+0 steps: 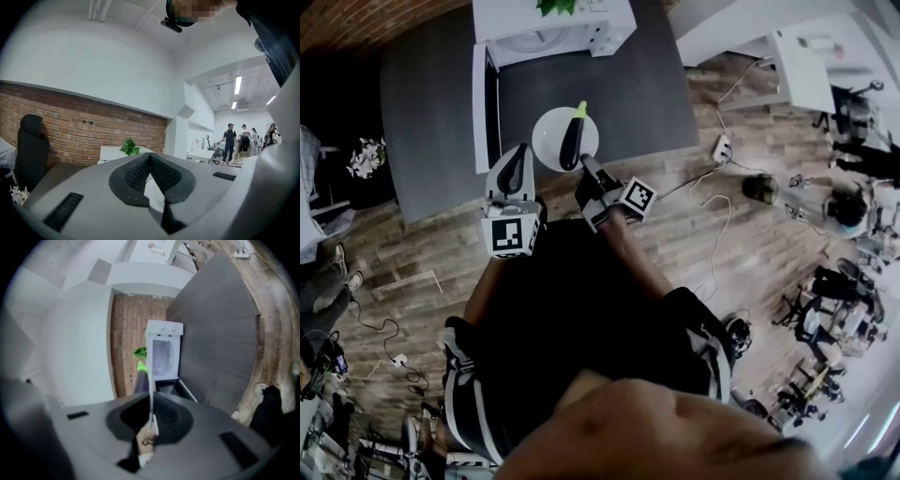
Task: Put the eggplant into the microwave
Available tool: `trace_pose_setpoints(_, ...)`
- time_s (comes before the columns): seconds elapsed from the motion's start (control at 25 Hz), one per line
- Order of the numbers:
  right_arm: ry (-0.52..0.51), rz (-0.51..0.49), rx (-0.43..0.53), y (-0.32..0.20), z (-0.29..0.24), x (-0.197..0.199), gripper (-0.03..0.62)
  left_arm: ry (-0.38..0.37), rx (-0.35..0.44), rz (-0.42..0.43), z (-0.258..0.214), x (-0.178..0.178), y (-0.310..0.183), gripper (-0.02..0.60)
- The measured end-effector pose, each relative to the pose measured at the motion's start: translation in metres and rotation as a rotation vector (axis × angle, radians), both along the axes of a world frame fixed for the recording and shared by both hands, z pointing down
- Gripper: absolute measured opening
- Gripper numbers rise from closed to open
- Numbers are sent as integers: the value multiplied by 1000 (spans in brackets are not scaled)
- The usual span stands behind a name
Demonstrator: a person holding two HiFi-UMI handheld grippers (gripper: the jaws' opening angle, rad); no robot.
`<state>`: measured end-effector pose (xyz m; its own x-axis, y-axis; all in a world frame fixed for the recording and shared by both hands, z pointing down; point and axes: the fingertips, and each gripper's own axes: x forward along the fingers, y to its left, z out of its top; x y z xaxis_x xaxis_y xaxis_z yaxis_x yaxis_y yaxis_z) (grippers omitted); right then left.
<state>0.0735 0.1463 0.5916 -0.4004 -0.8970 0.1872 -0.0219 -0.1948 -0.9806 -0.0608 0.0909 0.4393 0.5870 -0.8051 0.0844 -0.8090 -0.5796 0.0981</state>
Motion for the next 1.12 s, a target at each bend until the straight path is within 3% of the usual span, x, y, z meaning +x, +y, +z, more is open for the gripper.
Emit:
trace_pose_setpoints(0.48, -4, 27, 17, -56, -3, -19, 40, -1, 3, 61, -5, -9, -45, 35)
trace_pose_setpoints(0.76, 0, -37, 22, -87, -2, -8, 40, 3, 2, 18, -4, 0, -68, 35)
trace_pose_setpoints(0.88, 14, -85, 36, -102, 4, -1, 40, 32, -3, -27, -4, 3, -79, 35)
trace_pose_setpoints(1.12, 35, -175, 6, -135, 21, 22, 40, 8, 11, -115, -3, 20, -103, 35)
